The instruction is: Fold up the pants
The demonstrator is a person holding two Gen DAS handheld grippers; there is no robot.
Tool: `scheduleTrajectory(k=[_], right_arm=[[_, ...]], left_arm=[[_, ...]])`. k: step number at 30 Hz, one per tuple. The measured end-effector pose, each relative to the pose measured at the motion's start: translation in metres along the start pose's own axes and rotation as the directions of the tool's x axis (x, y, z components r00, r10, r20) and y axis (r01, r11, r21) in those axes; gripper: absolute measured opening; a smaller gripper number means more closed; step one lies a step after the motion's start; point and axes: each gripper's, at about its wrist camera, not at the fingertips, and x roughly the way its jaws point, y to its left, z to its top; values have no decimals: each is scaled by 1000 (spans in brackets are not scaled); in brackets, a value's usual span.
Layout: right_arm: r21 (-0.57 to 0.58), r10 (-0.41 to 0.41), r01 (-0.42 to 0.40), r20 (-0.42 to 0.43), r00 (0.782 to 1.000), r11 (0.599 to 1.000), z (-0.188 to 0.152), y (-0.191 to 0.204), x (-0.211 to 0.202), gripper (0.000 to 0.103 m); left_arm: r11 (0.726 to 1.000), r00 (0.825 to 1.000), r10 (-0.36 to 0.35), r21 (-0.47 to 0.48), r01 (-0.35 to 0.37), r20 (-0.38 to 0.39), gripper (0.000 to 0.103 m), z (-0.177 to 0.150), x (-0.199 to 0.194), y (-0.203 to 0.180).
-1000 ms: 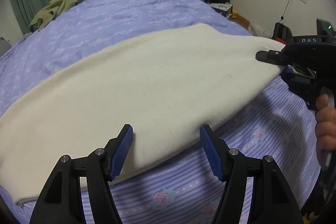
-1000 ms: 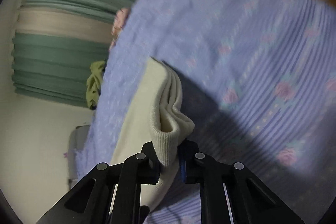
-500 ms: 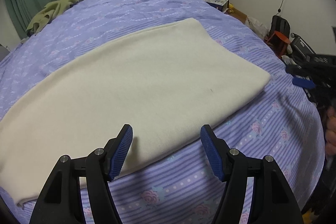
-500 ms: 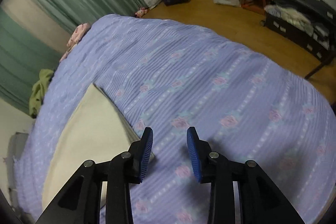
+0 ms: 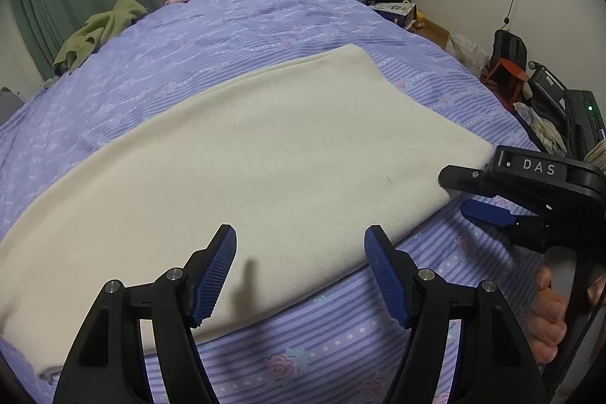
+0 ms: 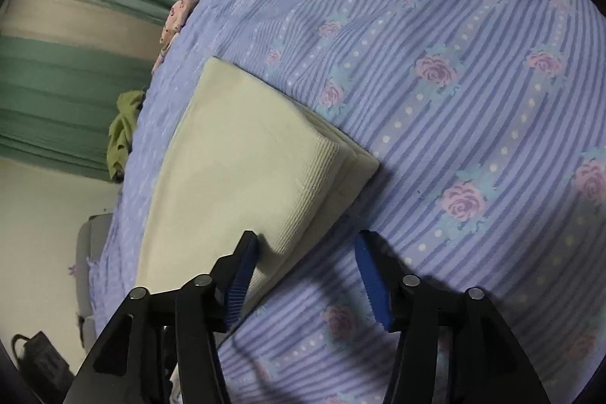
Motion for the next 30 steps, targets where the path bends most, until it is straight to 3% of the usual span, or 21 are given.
scheduleTrajectory(k=[2, 8, 10, 12, 13, 18, 26, 30], right_arm=[[6, 34, -34, 6, 999, 999, -1, 1, 1, 61], [-68, 33, -31, 21, 999, 997, 16, 22, 15, 59], [-151, -15, 29, 96, 995, 988, 12, 39, -5, 56], [-208, 1, 45, 214, 977, 977, 3, 50, -30, 56], [-209, -11, 60, 228, 974, 976, 2, 51, -33, 56], [-114, -56, 72, 139, 989, 991, 18, 29, 0, 56], [-64, -6, 14, 135, 991, 998, 51, 23, 24, 55], [-104, 27, -15, 111, 993, 994, 57, 42, 32, 43]], left_arm=[[1000, 1000, -3, -3, 3, -1, 69, 0, 1, 0], [1000, 1000, -5, 0, 5, 5, 69, 2, 0, 1], [1000, 1000, -11, 2, 11, 14, 69, 2, -2, 3], [1000, 1000, -9, 6, 9, 21, 70, 1, -2, 3], [1000, 1000, -5, 8, 5, 17, 70, 2, -1, 4], [1000, 1000, -5, -9, 5, 17, 70, 2, -1, 6], [998, 1000, 16, -55, -16, 4, 70, -3, -3, 17], [996, 1000, 23, -89, -22, 5, 70, -5, -14, 27]])
